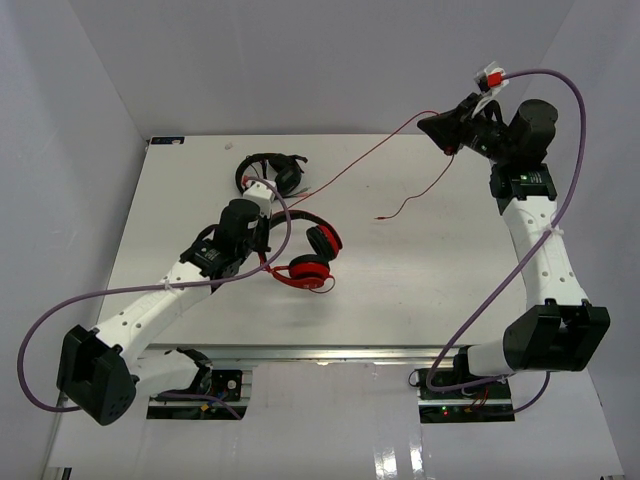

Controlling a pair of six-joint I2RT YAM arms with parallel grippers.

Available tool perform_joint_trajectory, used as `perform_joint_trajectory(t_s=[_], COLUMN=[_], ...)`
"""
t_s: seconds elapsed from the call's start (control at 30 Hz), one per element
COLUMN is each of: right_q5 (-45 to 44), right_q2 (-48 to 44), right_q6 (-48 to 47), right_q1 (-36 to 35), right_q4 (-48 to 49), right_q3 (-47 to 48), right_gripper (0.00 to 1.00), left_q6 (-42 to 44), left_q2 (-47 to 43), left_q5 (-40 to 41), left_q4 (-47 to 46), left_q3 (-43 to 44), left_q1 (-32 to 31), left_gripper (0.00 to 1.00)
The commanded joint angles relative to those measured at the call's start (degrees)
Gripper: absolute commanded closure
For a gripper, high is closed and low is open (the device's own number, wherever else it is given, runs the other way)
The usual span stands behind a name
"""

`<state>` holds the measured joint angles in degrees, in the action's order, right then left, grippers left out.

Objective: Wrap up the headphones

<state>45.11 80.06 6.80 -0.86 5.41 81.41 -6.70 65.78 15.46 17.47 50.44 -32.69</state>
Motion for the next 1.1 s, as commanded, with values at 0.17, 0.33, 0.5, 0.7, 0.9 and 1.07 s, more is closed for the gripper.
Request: perform_joint_trajectory(t_s=[0.17,0.33,0.5,0.7,0.9,1.07], right_q5=[-4.82,-5.42,-5.56,-5.96,-6.09,-6.22], right_q2=[2.12,1.48,1.28,3.98,6.33,7.02], right_q6=[-6.53,-8.79,-9.08,-8.64,-8.91,-9.81], right_q1=[0.16,1.06,3.92,6.54,6.66,6.66], right_q4=[-3.04,-2.86,-2.62,-3.10,-3.30,-3.50], right_q3=[-10.10,-11.01,-9.66,-3.70,-1.33,0.47], right_gripper=[0.92,0.92,0.92,0.92,0.92,0.92], left_q6=[0.16,0.57,1.65,1.88,4.16,6.52], left_q2=[-6.59,-7.74,-8.57,-11.29,-13.94,-16.68], left_q5=[-2.65,-2.06,-2.21,-8.65,-19.08,-26.32], left_q4=[-3.65,-3.80,-3.68,-3.26,-1.21,-0.10], left_q3=[6.43,5.18,3.44,0.20,-2.81,-7.35], left_q1=[0.26,0.26,0.26,0.26,0.25,0.17], left_gripper=[1.00,1.00,1.00,1.00,1.00,1.00])
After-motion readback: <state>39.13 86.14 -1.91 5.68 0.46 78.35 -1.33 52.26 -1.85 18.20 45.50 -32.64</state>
